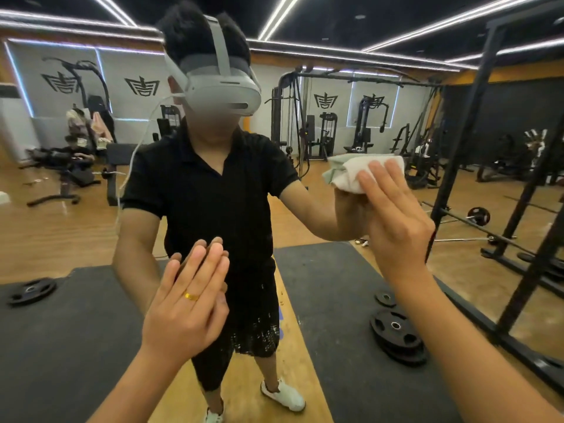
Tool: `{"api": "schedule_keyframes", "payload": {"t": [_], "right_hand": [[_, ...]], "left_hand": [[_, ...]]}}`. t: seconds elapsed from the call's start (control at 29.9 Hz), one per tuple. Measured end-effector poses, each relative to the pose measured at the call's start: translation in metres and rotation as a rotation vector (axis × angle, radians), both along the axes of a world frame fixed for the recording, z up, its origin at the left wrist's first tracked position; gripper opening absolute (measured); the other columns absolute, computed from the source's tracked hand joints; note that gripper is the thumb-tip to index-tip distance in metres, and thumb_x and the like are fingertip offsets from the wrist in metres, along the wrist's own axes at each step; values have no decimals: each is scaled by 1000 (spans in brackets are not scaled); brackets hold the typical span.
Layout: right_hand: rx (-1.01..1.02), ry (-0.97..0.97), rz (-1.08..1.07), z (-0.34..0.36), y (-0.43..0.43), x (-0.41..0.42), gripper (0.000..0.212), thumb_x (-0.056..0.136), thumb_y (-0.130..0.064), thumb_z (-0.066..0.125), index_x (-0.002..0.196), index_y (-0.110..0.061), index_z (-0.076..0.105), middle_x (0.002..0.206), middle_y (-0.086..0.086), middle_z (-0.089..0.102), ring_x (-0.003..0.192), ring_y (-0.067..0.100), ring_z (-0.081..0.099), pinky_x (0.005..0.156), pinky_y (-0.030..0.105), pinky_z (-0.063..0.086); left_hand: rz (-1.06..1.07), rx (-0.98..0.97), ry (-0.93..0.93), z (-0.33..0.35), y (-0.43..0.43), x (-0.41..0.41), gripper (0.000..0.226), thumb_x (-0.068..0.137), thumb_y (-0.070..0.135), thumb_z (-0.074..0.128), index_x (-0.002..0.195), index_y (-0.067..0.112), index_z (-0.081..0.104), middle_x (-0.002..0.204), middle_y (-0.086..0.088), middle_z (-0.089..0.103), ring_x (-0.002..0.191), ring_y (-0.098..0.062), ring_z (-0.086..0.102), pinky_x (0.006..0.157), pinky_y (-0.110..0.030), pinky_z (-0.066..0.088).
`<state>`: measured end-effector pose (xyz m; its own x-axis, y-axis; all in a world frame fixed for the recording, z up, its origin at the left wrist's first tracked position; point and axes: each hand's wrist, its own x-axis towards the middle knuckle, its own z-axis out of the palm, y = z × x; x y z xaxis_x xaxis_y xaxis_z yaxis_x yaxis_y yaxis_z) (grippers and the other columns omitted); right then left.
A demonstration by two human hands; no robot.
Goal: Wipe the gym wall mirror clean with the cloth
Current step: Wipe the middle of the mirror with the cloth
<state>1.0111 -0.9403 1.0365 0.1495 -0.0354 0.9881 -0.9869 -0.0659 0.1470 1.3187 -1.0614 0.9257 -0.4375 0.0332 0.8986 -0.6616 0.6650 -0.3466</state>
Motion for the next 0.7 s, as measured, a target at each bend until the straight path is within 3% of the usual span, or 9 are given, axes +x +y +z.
{"api": "schedule_keyframes", "payload": {"t": [0.13, 0.23, 0.3, 0.4, 0.47, 0.57, 0.7], "right_hand": [[29, -72, 107, -26, -8, 33, 29, 106, -7, 55, 135, -7, 60, 142, 10, 56, 135, 41, 54, 111, 51, 49], [78, 131, 114, -34, -7, 28, 46, 98, -3, 69, 141, -12, 55, 143, 7, 55, 136, 35, 54, 116, 42, 44], [69, 204, 80, -21, -4, 10, 48, 97, -4, 72, 141, -12, 55, 143, 7, 55, 137, 32, 53, 113, 45, 47], [-23, 59, 52, 6, -2, -18, 32, 106, -9, 59, 138, -8, 60, 141, 11, 57, 136, 37, 53, 112, 48, 48], [-92, -77, 60, 18, -3, -30, 30, 106, -5, 57, 136, -6, 60, 141, 12, 58, 135, 40, 54, 115, 42, 45], [-91, -188, 109, 5, -7, -12, 32, 105, -3, 58, 136, -6, 59, 143, 12, 55, 136, 41, 54, 115, 47, 46], [1, -9, 112, -41, -8, 20, 34, 105, -11, 61, 139, -13, 57, 140, 9, 57, 129, 40, 60, 108, 45, 51]], "left_hand": [[3, -24, 25, 0, 0, 0, 54, 96, 18, 52, 148, 3, 46, 148, -20, 51, 154, -28, 29, 128, -47, 17], [2, -37, 32, 0, 1, -2, 54, 96, 17, 51, 149, 3, 46, 157, -16, 43, 154, -29, 29, 128, -47, 19], [-2, -42, 23, 0, 0, -2, 55, 98, 17, 49, 150, 4, 43, 167, -10, 30, 155, -28, 27, 128, -46, 17], [0, -44, 18, 1, 0, -2, 56, 98, 18, 49, 151, 4, 41, 169, -7, 24, 156, -27, 25, 128, -46, 17], [2, -50, 22, 1, 0, -2, 56, 97, 18, 49, 151, 3, 41, 170, -8, 24, 156, -27, 24, 128, -46, 17], [6, -53, 20, 1, 0, -2, 55, 97, 19, 50, 150, 3, 42, 169, -8, 25, 156, -27, 25, 128, -46, 17], [6, -32, 4, 0, -1, -2, 56, 98, 19, 49, 151, 3, 42, 169, -9, 25, 156, -29, 24, 128, -47, 16]]}}
